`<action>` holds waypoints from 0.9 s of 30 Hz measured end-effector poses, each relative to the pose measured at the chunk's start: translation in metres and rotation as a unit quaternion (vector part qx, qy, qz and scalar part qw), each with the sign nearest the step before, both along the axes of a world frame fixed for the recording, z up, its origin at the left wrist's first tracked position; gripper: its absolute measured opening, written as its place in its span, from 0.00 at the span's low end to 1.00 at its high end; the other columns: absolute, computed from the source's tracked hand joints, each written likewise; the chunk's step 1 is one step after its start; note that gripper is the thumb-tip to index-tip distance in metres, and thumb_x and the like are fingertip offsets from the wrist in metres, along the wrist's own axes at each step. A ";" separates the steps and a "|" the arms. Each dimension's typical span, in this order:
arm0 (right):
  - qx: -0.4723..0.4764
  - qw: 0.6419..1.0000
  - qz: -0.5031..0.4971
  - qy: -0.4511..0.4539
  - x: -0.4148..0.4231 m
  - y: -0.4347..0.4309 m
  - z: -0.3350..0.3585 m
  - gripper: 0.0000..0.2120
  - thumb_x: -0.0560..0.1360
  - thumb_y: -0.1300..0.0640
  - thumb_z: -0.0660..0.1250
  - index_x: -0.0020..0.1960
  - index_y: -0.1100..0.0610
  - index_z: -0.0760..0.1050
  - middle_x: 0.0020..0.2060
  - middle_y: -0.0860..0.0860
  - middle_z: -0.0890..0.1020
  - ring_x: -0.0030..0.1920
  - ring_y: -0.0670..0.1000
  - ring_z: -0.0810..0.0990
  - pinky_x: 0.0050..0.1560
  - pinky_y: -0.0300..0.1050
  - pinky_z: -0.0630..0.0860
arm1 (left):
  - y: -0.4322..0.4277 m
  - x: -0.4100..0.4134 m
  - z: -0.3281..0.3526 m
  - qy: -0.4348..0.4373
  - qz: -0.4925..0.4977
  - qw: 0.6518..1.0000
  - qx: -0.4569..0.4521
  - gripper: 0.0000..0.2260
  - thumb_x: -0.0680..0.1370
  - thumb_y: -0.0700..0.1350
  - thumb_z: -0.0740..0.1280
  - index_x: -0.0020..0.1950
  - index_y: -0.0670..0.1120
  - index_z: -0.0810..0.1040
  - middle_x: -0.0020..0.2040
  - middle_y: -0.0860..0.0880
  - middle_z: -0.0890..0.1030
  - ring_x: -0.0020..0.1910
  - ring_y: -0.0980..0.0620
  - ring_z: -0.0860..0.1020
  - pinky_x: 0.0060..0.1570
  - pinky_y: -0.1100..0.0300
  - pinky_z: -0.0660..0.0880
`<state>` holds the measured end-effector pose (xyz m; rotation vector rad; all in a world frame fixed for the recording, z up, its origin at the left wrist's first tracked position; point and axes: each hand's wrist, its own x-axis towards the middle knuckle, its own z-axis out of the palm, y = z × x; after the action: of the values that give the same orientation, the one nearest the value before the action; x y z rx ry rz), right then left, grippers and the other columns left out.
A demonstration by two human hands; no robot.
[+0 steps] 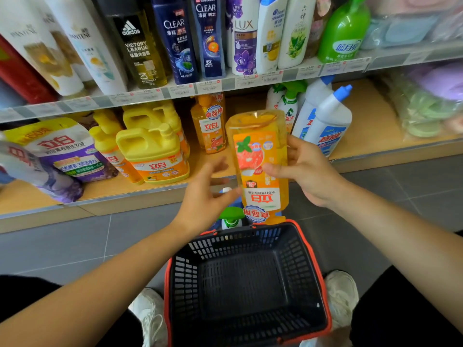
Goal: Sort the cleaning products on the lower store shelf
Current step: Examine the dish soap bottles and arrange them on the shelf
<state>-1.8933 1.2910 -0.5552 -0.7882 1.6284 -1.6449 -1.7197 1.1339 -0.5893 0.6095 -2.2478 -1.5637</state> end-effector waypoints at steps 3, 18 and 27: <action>-0.020 0.999 -0.031 -0.037 -0.002 -0.005 0.003 0.25 0.66 0.58 0.76 0.62 0.56 0.77 0.56 0.53 0.86 0.58 0.54 0.84 0.54 0.51 0.82 | 0.002 -0.001 -0.022 -0.132 -0.076 0.987 0.044 0.27 0.75 0.48 0.76 0.72 0.48 0.73 0.62 0.49 0.82 0.62 0.50 0.80 0.62 0.48 0.78; -0.111 0.978 -0.118 -0.132 -0.034 -0.015 0.002 0.42 0.66 0.61 0.78 0.73 0.45 0.62 0.60 0.52 0.82 0.61 0.56 0.82 0.49 0.54 0.82 | 0.017 -0.014 -0.033 0.002 0.022 0.892 0.452 0.16 0.73 0.45 0.69 0.57 0.38 0.75 0.46 0.43 0.84 0.48 0.43 0.85 0.50 0.52 0.84; -0.016 0.963 -0.153 -0.222 -0.041 -0.030 -0.038 0.31 0.65 0.54 0.80 0.63 0.46 0.67 0.61 0.53 0.83 0.57 0.58 0.85 0.57 0.58 0.81 | -0.044 -0.019 0.007 0.105 0.112 0.942 0.298 0.05 0.80 0.37 0.66 0.55 0.40 0.75 0.38 0.47 0.85 0.30 0.51 0.83 0.35 0.60 0.81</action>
<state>-1.9347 1.2613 -0.5933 -0.1566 1.4477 -1.8967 -1.7389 1.0900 -0.5822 0.7739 -1.4777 -2.0733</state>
